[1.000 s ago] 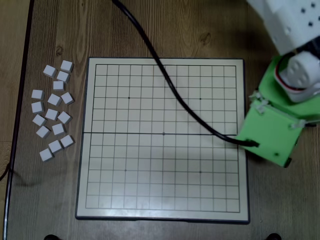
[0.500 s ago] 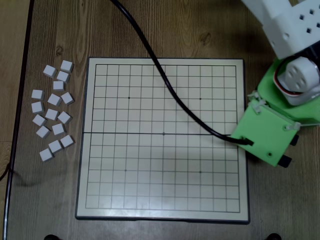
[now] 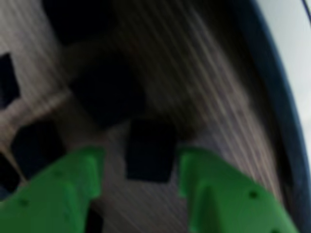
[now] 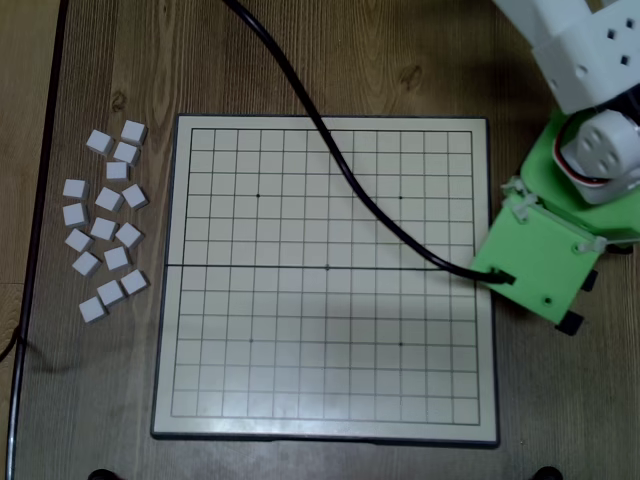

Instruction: Grasp a Black stone and put it on the board on position (0,0).

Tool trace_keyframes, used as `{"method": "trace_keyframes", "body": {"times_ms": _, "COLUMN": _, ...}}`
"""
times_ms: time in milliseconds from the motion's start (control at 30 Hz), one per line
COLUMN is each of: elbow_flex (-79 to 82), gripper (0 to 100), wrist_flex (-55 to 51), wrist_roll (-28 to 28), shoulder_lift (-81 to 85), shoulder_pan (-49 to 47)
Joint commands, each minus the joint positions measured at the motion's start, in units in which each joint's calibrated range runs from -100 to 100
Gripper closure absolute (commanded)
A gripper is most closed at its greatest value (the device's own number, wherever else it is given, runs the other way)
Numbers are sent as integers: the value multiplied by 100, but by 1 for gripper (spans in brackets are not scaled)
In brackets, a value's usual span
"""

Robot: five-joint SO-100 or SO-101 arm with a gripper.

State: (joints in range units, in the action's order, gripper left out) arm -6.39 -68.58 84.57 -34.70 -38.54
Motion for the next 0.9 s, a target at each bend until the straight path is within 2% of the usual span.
{"method": "trace_keyframes", "body": {"times_ms": 0, "elbow_flex": 21, "gripper": 88, "wrist_flex": 132, "wrist_roll": -10, "shoulder_lift": 414, "shoulder_pan": 17}}
{"method": "trace_keyframes", "body": {"times_ms": 233, "elbow_flex": 195, "gripper": 88, "wrist_flex": 323, "wrist_roll": -24, "shoulder_lift": 397, "shoulder_pan": 36}}
{"method": "trace_keyframes", "body": {"times_ms": 400, "elbow_flex": 330, "gripper": 94, "wrist_flex": 397, "wrist_roll": -24, "shoulder_lift": 448, "shoulder_pan": 27}}
{"method": "trace_keyframes", "body": {"times_ms": 633, "elbow_flex": 311, "gripper": 94, "wrist_flex": 331, "wrist_roll": -132, "shoulder_lift": 677, "shoulder_pan": -156}}
{"method": "trace_keyframes", "body": {"times_ms": 733, "elbow_flex": 50, "gripper": 94, "wrist_flex": 58, "wrist_roll": -400, "shoulder_lift": 1041, "shoulder_pan": -283}}
{"method": "trace_keyframes", "body": {"times_ms": 867, "elbow_flex": -926, "gripper": 94, "wrist_flex": -810, "wrist_roll": -1079, "shoulder_lift": 1414, "shoulder_pan": -329}}
